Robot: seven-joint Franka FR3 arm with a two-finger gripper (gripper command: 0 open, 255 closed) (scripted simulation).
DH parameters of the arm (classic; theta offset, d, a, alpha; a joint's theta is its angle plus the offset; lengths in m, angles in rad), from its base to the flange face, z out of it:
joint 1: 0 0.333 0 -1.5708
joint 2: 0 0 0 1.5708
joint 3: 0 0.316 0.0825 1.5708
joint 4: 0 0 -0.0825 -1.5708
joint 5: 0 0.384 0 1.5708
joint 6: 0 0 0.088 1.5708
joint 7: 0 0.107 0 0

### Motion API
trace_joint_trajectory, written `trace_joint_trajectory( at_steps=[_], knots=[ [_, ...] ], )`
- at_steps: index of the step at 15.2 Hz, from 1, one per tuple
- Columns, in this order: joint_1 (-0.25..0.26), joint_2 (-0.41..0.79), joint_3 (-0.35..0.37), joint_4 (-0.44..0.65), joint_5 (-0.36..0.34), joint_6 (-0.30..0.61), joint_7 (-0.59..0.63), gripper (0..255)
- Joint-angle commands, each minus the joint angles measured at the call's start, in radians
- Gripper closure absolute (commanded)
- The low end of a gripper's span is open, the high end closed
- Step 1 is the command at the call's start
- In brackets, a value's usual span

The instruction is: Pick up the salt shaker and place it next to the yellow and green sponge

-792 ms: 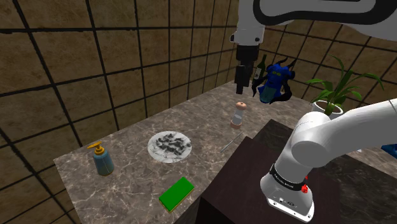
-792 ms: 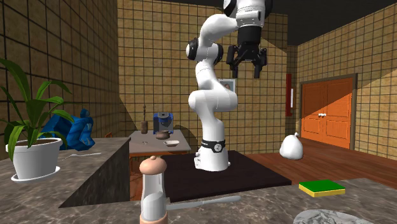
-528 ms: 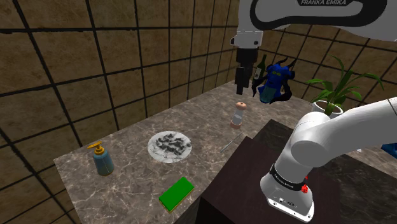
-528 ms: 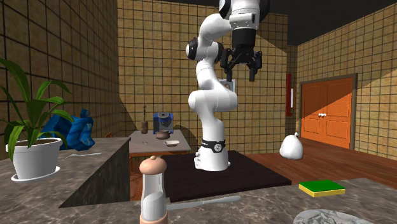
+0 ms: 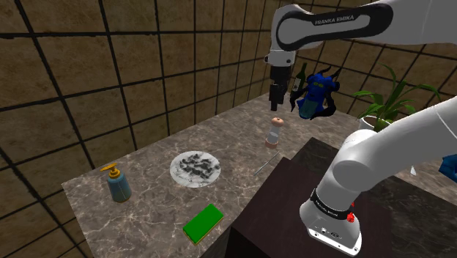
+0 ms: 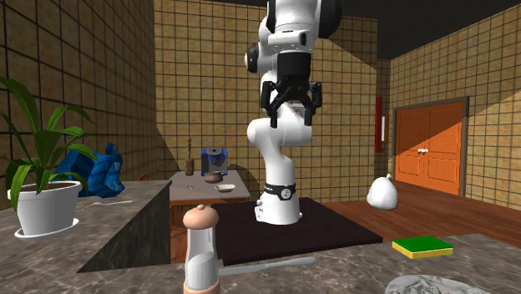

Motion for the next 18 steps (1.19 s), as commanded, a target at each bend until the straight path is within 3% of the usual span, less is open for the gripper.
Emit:
trace_joint_trajectory(
  at_steps=[1, 10, 18],
  knots=[
    [-0.013, 0.047, -0.034, 0.000, -0.018, 0.042, -0.037, 0],
    [-0.061, 0.325, -0.180, 0.088, -0.046, 0.208, -0.215, 0],
    [-0.111, 0.627, -0.270, 0.249, 0.022, 0.313, -0.392, 0]
  ],
)
